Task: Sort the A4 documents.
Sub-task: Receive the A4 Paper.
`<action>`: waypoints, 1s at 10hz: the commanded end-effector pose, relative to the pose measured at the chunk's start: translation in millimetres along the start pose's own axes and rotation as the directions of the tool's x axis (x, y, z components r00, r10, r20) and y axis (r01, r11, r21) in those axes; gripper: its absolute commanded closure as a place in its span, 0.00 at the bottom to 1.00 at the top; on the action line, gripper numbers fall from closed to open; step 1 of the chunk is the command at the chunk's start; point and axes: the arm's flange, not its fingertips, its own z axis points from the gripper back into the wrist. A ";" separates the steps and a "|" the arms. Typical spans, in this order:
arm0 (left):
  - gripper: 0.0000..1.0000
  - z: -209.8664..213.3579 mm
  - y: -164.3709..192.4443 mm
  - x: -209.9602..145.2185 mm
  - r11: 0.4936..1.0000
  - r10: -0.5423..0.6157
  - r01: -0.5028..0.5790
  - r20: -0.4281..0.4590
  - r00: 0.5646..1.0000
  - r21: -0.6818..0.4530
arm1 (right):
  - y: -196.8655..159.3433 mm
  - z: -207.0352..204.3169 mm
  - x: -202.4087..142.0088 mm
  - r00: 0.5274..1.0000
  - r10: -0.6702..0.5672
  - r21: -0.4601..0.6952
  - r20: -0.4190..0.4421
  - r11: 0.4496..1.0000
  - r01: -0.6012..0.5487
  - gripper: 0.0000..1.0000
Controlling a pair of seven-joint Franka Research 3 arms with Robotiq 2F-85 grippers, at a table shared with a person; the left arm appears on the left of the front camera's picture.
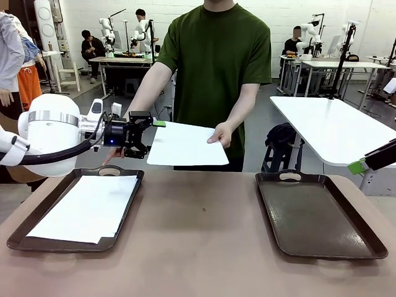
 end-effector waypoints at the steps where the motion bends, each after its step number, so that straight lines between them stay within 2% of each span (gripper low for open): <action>1: 0.00 -8.2 6.7 1.7 0.999 -0.016 0.016 -0.015 1.000 -0.030 | -0.6 -1.9 -0.2 1.000 -0.002 0.019 0.008 1.000 0.001 0.00; 4: 0.00 -17.3 16.7 1.0 0.999 0.013 -0.016 -0.060 0.998 -0.046 | -0.6 -1.9 -0.2 1.000 -0.002 0.019 0.008 1.000 0.001 0.00; 5: 0.00 -20.6 16.2 0.6 0.999 0.019 -0.022 -0.053 0.998 -0.049 | -0.6 -1.9 -0.2 1.000 -0.002 0.019 0.008 1.000 0.001 0.00; 6: 0.04 -23.4 14.6 2.3 0.999 -0.007 0.006 -0.024 1.000 -0.042 | -0.6 -1.9 -0.2 1.000 -0.002 0.019 0.008 1.000 0.001 0.00; 7: 0.20 -25.8 12.2 3.6 0.998 -0.017 0.015 -0.025 1.000 -0.058 | -0.6 -1.9 -0.2 1.000 -0.002 0.019 0.008 1.000 0.001 0.00; 8: 0.20 -28.4 11.4 4.6 0.998 -0.015 0.013 -0.037 0.999 -0.065 | -0.6 -1.9 -0.2 1.000 -0.002 0.019 0.008 1.000 0.001 0.00; 9: 0.39 -29.3 12.3 4.7 0.998 -0.006 0.003 -0.051 0.999 -0.066 | -0.6 -1.9 -0.2 1.000 -0.002 0.019 0.008 1.000 0.001 0.00; 10: 0.24 -30.7 13.4 4.0 0.997 0.005 -0.009 -0.062 0.998 -0.073 | -0.6 -1.9 -0.2 1.000 -0.002 0.019 0.008 1.000 0.001 0.00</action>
